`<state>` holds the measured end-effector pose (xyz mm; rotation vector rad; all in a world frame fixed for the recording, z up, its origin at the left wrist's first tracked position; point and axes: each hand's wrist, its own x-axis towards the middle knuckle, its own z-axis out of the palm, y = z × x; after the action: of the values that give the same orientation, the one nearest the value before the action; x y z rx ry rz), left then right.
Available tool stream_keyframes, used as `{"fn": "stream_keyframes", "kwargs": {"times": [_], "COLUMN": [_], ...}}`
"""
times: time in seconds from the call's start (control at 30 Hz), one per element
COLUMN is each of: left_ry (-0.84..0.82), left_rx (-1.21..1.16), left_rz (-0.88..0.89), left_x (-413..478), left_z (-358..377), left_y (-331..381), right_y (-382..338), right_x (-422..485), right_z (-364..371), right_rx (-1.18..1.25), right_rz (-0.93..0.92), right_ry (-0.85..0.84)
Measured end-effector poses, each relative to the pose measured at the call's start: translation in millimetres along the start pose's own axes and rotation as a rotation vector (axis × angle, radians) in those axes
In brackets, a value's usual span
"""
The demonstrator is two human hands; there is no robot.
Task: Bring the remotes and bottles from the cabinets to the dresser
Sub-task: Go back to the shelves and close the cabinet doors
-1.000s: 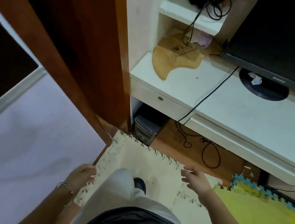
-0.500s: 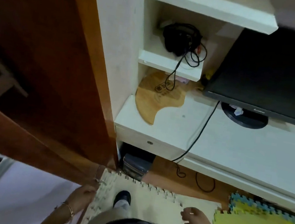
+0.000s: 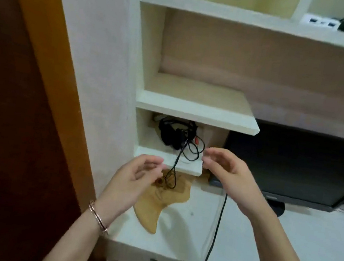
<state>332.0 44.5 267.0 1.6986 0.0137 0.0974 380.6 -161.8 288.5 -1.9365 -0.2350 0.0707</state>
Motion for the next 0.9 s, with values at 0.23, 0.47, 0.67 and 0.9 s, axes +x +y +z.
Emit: {"fn": "stream_keyframes", "kwargs": {"times": [0.23, 0.47, 0.67, 0.9], "left_ry": [0.270, 0.541, 0.658, 0.639], "left_rx": [-0.074, -0.015, 0.032, -0.067], "left_rz": [0.618, 0.903, 1.096, 1.310], "left_x": [70.7, 101.8, 110.9, 108.2], "left_z": [-10.9, -37.9, -57.3, -65.4], "left_y": [166.7, 284.3, 383.0, 425.9], "right_y": [-146.2, -262.7, -369.4, -464.0], "right_x": [65.2, 112.3, 115.3, 73.3], "right_z": [-49.3, -83.6, -105.3, -107.6], "right_rx": [0.052, 0.013, -0.043, 0.034], "right_rz": [-0.529, -0.905, -1.146, -1.374], "right_ry": [0.073, 0.225, 0.382, 0.353]}}
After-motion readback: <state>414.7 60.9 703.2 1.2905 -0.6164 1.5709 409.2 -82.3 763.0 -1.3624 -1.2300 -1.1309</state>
